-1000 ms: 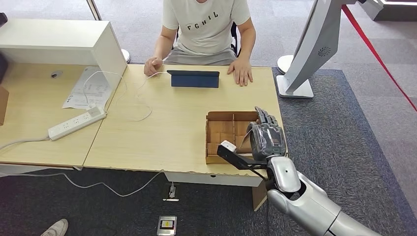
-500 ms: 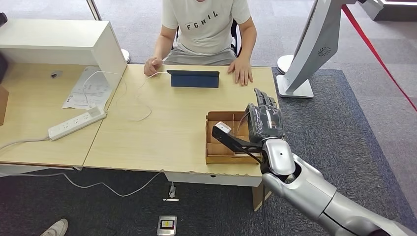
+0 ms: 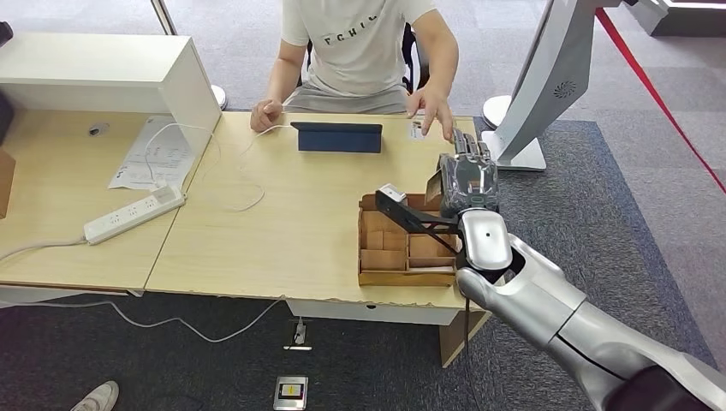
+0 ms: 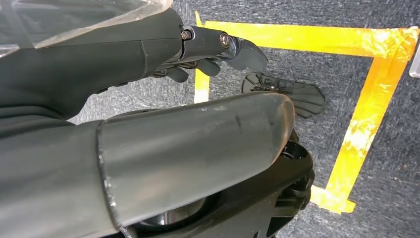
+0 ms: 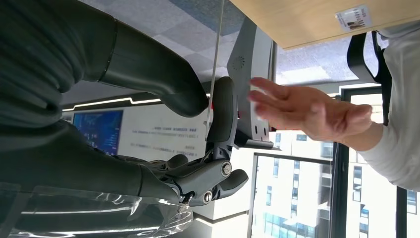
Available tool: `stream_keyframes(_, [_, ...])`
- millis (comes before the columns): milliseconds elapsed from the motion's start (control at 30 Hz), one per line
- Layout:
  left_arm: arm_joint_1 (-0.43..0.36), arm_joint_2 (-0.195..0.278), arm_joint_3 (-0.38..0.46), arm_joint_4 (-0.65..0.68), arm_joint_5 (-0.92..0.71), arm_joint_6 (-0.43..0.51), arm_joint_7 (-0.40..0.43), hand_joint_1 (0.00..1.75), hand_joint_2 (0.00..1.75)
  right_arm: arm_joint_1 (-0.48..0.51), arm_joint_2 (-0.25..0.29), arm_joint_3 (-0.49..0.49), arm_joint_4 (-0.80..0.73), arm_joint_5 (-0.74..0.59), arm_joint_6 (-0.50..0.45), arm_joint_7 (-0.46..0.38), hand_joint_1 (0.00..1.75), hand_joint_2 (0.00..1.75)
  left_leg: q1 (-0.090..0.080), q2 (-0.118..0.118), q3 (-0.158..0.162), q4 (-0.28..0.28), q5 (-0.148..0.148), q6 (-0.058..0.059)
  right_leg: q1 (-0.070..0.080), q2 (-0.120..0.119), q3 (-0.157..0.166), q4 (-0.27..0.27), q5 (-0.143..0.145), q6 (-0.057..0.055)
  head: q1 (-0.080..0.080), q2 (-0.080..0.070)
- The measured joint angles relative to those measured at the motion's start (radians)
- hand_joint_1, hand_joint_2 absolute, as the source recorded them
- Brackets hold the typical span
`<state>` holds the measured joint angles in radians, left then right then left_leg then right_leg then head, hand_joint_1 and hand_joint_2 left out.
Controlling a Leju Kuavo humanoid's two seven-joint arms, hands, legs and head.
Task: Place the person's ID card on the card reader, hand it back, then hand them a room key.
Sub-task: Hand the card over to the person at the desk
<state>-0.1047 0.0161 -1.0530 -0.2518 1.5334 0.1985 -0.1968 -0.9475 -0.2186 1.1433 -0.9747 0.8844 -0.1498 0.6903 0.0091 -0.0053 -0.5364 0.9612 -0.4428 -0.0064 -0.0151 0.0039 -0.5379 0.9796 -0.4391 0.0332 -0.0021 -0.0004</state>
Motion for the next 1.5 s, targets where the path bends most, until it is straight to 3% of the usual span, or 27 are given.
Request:
stream_keyframes(333, [-0.004, 0.000, -0.006, 0.000, 0.000, -0.017, -0.008, 0.00, 0.00, -0.043, 0.034, 0.000, 0.088, 0.018, 0.039, -0.002, 1.75, 1.75, 0.000, 0.000, 0.000, 0.000, 0.000, 0.000, 0.000, 0.000, 0.000, 0.000, 0.000, 0.000, 0.000, 0.000])
stream_keyframes(967, [-0.025, -0.010, -0.020, 0.000, 0.001, 0.012, -0.005, 0.00, 0.00, -0.031, 0.028, -0.023, 0.112, 0.127, 0.076, 0.003, 1.75, 1.75, 0.000, 0.000, 0.000, 0.000, 0.000, 0.000, 0.000, 0.000, 0.000, 0.000, 0.000, 0.000, 0.000, 0.000])
stream_keyframes(1033, [-0.025, -0.011, -0.020, 0.000, 0.002, 0.013, -0.006, 0.00, 0.00, -0.029, 0.031, -0.027, 0.112, 0.134, 0.080, 0.003, 0.87, 1.75, 0.000, 0.000, 0.000, 0.000, 0.000, 0.000, 0.000, 0.000, 0.000, 0.000, 0.000, 0.000, 0.000, 0.000])
stream_keyframes(1100, [-0.025, -0.011, -0.020, 0.000, 0.003, 0.014, -0.006, 0.00, 0.00, -0.027, 0.034, -0.030, 0.112, 0.142, 0.085, 0.003, 0.00, 0.87, 0.000, 0.000, 0.000, 0.000, 0.000, 0.000, 0.000, 0.000, 0.000, 0.000, 0.000, 0.000, 0.000, 0.000])
stream_keyframes(1167, [-0.025, -0.011, -0.020, 0.000, 0.004, 0.014, -0.006, 0.00, 0.00, -0.026, 0.038, -0.033, 0.112, 0.159, 0.086, 0.003, 0.00, 0.00, 0.000, 0.000, 0.000, 0.000, 0.000, 0.000, 0.000, 0.000, 0.000, 0.000, 0.000, 0.000, 0.000, 0.000])
stream_keyframes(1500, [-0.023, -0.010, -0.020, 0.001, 0.014, 0.017, -0.003, 0.00, 0.00, -0.027, 0.038, -0.040, 0.112, 0.171, 0.120, 0.004, 0.00, 0.00, 0.000, 0.000, 0.000, 0.001, 0.000, 0.000, 0.000, 0.000, 0.000, 0.000, 0.000, 0.000, 0.000, 0.000])
